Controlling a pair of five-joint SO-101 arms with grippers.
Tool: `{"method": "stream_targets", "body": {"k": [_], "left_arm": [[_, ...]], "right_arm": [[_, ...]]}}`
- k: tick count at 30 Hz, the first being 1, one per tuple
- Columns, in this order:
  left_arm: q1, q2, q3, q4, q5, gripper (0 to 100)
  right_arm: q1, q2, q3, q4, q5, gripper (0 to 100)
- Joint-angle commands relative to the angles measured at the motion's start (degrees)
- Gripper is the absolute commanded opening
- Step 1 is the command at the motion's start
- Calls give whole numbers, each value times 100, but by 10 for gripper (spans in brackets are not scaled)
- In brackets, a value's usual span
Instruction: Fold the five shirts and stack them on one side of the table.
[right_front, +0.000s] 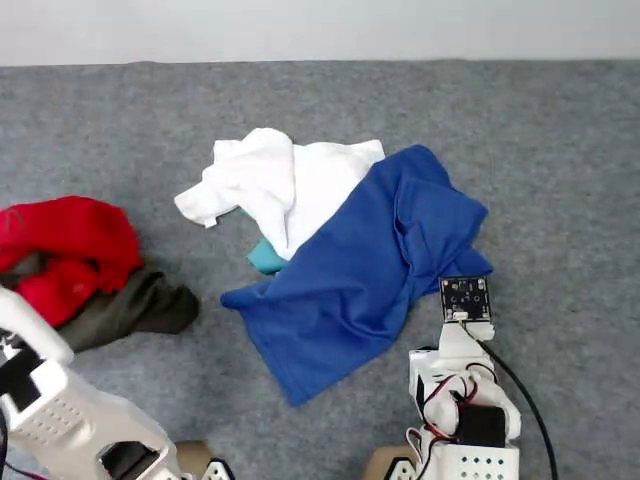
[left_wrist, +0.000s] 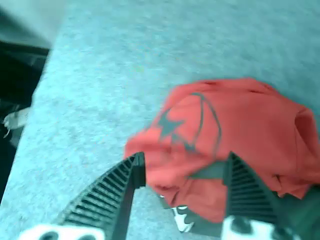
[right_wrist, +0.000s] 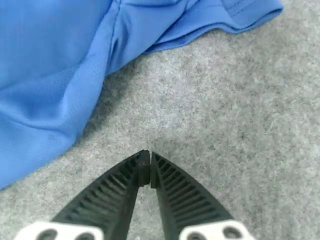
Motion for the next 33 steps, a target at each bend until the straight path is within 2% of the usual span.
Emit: {"method": "stream_targets", "body": {"k": [1, 6, 14, 19, 22, 25, 33], "left_arm": [[360, -281, 224, 123, -211, 261], [1196, -281, 963, 132, -202, 255], [3182, -281, 2738, 132, -211, 107], [3851, -220, 3952, -35, -229, 48], [3842, -220, 4637, -466, -237, 46], [3516, -220, 5095, -862, -255, 47], [1987, -229, 5121, -967, -1064, 47]], "right_arm": [[4, -40, 88, 48, 53, 9], [4, -40, 88, 48, 53, 9], [4, -40, 88, 48, 53, 9], [4, -40, 88, 48, 53, 9], [4, -40, 88, 48, 53, 9], [4, -40, 88, 48, 53, 9], [4, -40, 88, 48, 53, 9]]}}
